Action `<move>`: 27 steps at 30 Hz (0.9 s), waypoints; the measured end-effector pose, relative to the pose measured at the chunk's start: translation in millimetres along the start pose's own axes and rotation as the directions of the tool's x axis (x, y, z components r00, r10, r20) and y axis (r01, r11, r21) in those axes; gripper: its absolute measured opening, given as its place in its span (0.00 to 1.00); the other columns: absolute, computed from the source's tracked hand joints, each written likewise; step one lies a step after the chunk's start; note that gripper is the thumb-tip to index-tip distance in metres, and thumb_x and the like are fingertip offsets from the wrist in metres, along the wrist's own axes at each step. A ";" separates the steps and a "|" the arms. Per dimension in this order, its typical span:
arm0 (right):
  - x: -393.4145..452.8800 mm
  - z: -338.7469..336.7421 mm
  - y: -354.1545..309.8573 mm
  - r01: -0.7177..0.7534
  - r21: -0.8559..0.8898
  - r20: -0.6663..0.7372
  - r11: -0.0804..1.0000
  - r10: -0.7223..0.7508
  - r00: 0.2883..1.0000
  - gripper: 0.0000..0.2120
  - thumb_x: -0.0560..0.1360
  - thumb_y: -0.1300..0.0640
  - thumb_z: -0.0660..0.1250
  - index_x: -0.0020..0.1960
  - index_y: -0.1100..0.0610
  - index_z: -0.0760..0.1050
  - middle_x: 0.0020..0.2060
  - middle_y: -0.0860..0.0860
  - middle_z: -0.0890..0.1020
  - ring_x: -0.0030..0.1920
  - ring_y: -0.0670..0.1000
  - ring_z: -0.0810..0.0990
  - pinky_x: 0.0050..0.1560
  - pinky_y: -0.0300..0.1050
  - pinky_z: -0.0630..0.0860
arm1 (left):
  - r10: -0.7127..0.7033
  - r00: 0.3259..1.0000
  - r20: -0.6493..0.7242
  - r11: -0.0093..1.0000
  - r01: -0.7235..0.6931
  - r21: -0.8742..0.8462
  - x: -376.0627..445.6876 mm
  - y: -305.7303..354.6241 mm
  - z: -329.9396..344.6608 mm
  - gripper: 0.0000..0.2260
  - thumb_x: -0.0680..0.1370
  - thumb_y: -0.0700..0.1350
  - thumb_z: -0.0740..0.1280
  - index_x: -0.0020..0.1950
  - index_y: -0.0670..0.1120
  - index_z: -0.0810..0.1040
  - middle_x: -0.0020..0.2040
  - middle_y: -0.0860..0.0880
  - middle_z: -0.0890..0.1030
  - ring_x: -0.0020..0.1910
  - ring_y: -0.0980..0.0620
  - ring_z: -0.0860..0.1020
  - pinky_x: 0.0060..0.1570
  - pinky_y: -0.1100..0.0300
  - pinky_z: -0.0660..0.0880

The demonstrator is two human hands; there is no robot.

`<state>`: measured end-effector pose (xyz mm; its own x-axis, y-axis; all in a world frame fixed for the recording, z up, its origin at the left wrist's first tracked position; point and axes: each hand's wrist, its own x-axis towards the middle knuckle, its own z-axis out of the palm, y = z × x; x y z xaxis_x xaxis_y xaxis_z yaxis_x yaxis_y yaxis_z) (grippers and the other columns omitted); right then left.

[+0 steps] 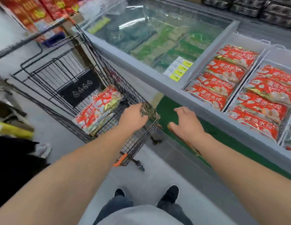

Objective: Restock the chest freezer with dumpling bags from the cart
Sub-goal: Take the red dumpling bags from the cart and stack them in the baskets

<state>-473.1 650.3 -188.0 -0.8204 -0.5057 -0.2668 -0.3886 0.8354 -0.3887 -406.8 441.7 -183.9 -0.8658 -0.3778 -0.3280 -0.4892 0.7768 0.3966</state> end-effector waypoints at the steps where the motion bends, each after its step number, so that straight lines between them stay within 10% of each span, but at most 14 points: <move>1: 4.4 9.1 -17.3 0.020 -0.004 0.015 1.000 -0.020 1.000 0.31 0.77 0.48 0.66 0.76 0.58 0.63 0.73 0.56 0.67 0.72 0.59 0.66 0.71 0.52 0.67 | -0.018 1.000 0.003 1.000 0.018 -0.006 -1.4 -20.0 -4.2 0.29 0.79 0.52 0.65 0.78 0.48 0.63 0.74 0.44 0.70 0.67 0.42 0.74 0.63 0.49 0.74; 16: 85.8 173.1 -298.4 -0.046 -0.025 0.229 0.999 0.051 0.972 0.31 0.79 0.47 0.65 0.76 0.58 0.62 0.73 0.56 0.66 0.70 0.58 0.69 0.66 0.52 0.71 | -0.159 0.985 0.071 0.969 0.169 -0.182 29.4 -333.2 -105.4 0.25 0.79 0.52 0.66 0.74 0.48 0.69 0.67 0.45 0.77 0.64 0.42 0.76 0.53 0.58 0.70; 27: 164.8 211.3 -360.4 -0.124 -0.042 0.291 0.991 0.131 0.948 0.30 0.78 0.47 0.67 0.75 0.58 0.63 0.72 0.57 0.68 0.69 0.59 0.70 0.68 0.52 0.69 | -0.224 0.941 0.255 0.950 0.268 -0.157 104.9 -409.9 -133.3 0.25 0.72 0.58 0.67 0.67 0.50 0.75 0.59 0.49 0.81 0.59 0.44 0.78 0.56 0.56 0.76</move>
<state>-379.7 220.4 -278.3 -0.7061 -0.4327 -0.5606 -0.3013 0.9000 -0.3151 -311.2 16.5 -266.6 -0.6783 -0.4005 -0.6161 -0.7138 0.5579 0.4233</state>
